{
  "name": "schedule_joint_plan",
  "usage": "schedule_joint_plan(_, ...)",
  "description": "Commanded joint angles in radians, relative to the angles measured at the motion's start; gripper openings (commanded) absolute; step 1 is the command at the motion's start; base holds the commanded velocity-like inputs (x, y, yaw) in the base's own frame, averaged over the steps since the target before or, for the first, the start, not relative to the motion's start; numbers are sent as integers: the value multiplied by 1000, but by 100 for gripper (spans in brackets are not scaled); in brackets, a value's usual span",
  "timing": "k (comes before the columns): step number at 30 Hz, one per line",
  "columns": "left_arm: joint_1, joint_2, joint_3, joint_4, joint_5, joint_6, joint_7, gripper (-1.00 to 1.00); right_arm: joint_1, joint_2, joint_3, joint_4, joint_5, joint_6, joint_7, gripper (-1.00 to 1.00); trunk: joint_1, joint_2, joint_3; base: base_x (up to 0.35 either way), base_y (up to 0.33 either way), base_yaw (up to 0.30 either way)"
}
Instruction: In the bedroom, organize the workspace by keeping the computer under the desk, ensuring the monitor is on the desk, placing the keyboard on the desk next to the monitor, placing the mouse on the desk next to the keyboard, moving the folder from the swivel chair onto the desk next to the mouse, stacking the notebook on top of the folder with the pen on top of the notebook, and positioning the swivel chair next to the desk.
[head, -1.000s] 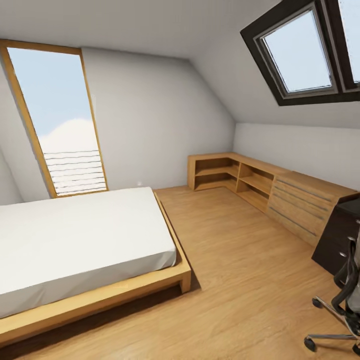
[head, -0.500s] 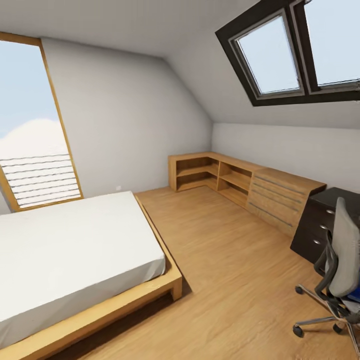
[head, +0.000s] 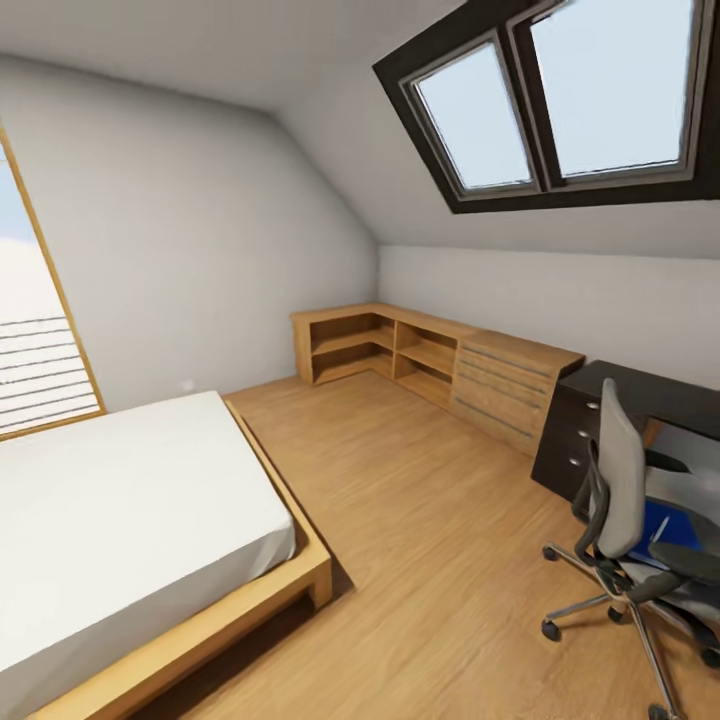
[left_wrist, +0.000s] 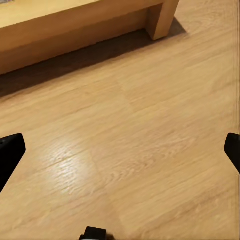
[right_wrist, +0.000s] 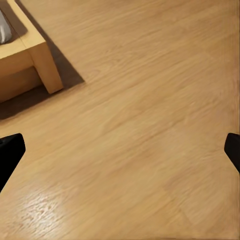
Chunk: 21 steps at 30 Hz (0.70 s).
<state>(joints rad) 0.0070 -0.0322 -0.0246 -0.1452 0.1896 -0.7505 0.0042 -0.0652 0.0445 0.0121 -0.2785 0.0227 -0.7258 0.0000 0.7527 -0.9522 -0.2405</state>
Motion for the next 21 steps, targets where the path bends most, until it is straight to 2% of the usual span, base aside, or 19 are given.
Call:
schedule_joint_plan(1, 1, 0, -3, -2, 5, -1, 0, 100, -1, 0, 0, 1, 2, -3, 0, 100, 0, -1, -1, 1, 1, -299)
schedule_joint_plan(12, 1, 0, -3, -2, 5, -1, 2, 100, -1, 0, 0, 1, 7, -3, 0, 100, 0, -1, -1, 0, 9, -299)
schedule_joint_plan(21, 1, 0, -3, -2, 6, -1, 2, 100, -1, 0, 0, 1, 8, -3, 0, 100, 0, -1, -1, 0, 223, -299)
